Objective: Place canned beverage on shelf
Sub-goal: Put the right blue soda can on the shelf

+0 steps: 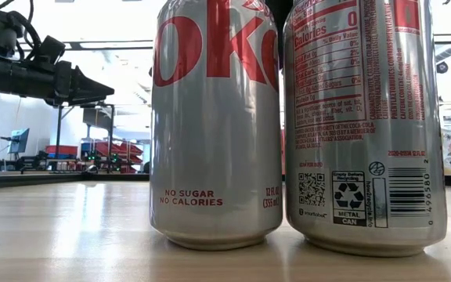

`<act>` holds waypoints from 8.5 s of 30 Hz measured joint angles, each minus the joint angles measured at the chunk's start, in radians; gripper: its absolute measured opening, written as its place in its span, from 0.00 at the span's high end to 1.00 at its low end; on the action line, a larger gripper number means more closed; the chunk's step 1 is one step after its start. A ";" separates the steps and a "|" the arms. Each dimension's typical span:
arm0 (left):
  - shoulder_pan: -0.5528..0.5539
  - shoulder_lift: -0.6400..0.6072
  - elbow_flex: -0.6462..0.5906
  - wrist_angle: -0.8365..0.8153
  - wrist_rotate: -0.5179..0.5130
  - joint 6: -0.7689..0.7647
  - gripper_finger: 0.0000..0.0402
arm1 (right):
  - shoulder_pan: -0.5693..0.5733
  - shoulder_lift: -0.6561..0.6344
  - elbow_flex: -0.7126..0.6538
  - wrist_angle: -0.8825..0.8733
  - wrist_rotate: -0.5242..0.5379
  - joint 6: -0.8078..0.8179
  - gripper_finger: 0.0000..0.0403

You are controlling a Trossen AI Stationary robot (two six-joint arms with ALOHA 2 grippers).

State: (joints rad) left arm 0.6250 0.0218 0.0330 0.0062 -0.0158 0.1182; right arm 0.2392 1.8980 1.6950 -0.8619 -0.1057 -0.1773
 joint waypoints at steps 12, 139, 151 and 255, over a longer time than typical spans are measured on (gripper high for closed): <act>0.000 0.000 0.000 0.000 0.000 0.000 0.01 | -0.006 0.000 0.000 0.008 0.002 0.022 0.19; 0.000 0.000 0.000 0.000 0.000 0.000 0.01 | -0.304 -0.008 0.148 -0.321 0.186 0.797 0.01; 0.000 0.000 0.000 0.000 0.000 0.000 0.01 | -0.268 -0.008 0.155 -0.370 0.162 1.744 0.01; 0.000 0.000 0.000 0.000 0.000 0.000 0.01 | -0.272 0.113 0.215 -0.375 0.123 1.574 0.42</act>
State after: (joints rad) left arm 0.6250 0.0219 0.0330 0.0062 -0.0158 0.1182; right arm -0.0326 2.0106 1.9095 -1.2367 0.0177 1.3962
